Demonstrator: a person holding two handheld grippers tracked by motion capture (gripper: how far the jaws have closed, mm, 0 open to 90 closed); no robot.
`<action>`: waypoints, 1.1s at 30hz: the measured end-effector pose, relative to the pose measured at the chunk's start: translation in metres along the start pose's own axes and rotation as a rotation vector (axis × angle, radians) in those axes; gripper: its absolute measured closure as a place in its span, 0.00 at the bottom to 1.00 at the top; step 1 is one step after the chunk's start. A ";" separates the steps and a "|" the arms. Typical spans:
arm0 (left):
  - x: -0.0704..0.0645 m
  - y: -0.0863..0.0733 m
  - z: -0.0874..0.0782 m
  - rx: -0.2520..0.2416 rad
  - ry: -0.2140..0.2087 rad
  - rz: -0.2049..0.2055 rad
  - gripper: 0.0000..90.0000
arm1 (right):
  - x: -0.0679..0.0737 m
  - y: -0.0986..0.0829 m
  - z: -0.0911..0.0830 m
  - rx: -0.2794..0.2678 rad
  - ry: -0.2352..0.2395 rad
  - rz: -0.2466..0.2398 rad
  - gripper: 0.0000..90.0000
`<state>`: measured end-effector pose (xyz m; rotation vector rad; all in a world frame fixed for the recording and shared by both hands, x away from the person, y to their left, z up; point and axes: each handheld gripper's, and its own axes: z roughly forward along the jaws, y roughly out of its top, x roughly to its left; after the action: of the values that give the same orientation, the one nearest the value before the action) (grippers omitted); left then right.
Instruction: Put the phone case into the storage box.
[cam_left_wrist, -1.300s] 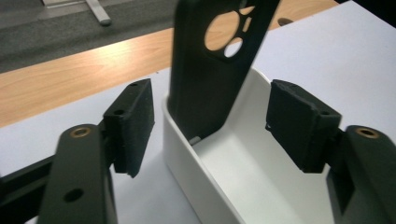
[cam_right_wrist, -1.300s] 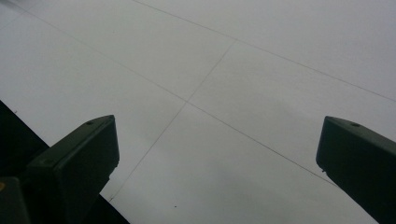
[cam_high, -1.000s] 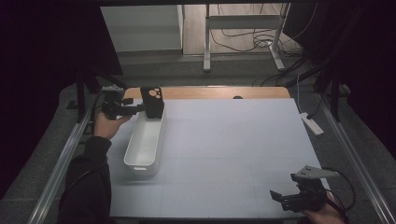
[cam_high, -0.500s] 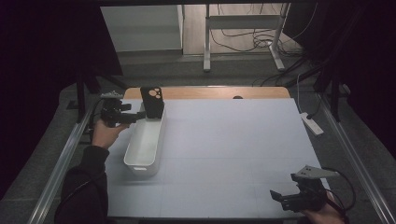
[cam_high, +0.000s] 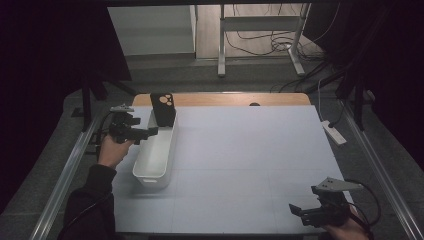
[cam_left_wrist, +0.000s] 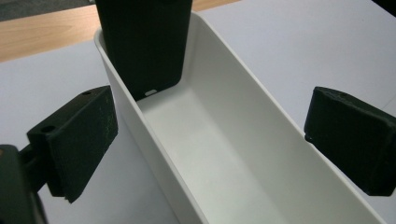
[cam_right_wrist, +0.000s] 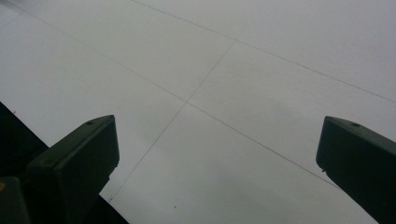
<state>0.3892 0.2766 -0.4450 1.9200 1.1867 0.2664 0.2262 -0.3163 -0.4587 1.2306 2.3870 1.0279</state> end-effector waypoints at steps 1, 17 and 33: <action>-0.001 -0.001 -0.001 0.002 -0.005 -0.001 0.03 | 0.000 0.000 0.000 0.000 0.000 0.000 0.00; -0.014 -0.014 -0.019 -0.034 -0.047 0.034 0.01 | 0.000 0.000 -0.001 -0.007 0.001 -0.004 0.00; -0.031 -0.042 -0.037 -0.094 -0.021 0.034 0.00 | -0.001 0.000 -0.001 -0.012 0.008 0.008 0.00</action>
<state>0.3255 0.2796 -0.4461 1.8585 1.1093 0.3141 0.2263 -0.3180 -0.4581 1.2355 2.3803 1.0506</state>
